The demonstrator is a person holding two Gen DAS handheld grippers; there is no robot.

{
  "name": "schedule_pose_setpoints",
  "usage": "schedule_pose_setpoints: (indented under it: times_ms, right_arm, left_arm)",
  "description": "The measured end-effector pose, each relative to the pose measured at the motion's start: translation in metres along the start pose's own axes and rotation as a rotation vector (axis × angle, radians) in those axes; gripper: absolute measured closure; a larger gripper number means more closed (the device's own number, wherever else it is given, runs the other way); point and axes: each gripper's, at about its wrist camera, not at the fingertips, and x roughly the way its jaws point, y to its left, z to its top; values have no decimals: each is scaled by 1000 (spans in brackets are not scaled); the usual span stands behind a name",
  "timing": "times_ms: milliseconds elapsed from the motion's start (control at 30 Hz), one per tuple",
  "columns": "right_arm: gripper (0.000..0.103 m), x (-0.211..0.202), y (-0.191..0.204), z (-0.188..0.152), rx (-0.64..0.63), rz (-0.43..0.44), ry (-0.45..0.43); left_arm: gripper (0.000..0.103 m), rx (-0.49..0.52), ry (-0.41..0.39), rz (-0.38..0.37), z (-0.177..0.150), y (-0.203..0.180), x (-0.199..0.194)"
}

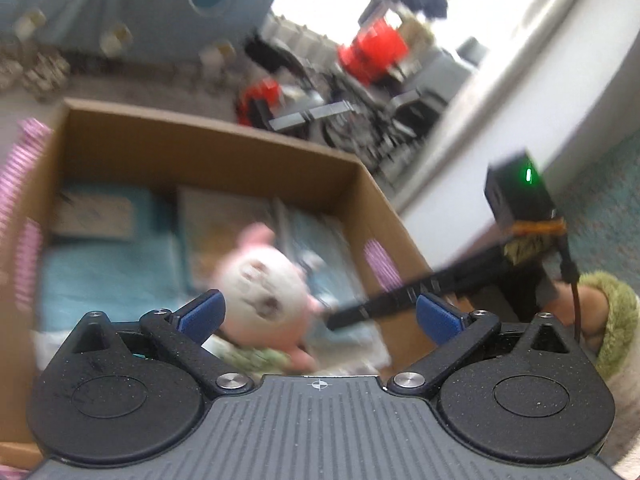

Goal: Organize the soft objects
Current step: 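Carry the tissue pack over the box and lower it inside, then open the right gripper to release the tissue pack and withdraw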

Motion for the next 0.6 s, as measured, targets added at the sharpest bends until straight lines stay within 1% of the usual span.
schedule_pose_setpoints:
  times_ms: [67, 133, 200, 367, 467, 600]
  right_arm:
    - [62, 12, 2, 2, -2, -3, 24]
    - [63, 22, 4, 2, -1, -8, 53]
    - [63, 25, 6, 1, 1, -5, 64]
    - [63, 14, 8, -1, 10, -1, 53]
    - [63, 12, 8, -4, 27, 26, 89]
    - [62, 11, 11, -10, 31, 21, 125]
  left_arm:
    - [1, 7, -50, 43, 2, 6, -10]
    - [1, -2, -79, 72, 6, 13, -18]
    - [1, -17, -99, 94, 5, 20, -25]
    - [1, -36, -127, 89, 1, 32, -32]
    - [1, -30, -144, 103, -3, 34, -34]
    - [1, -30, -151, 86, -8, 38, -41]
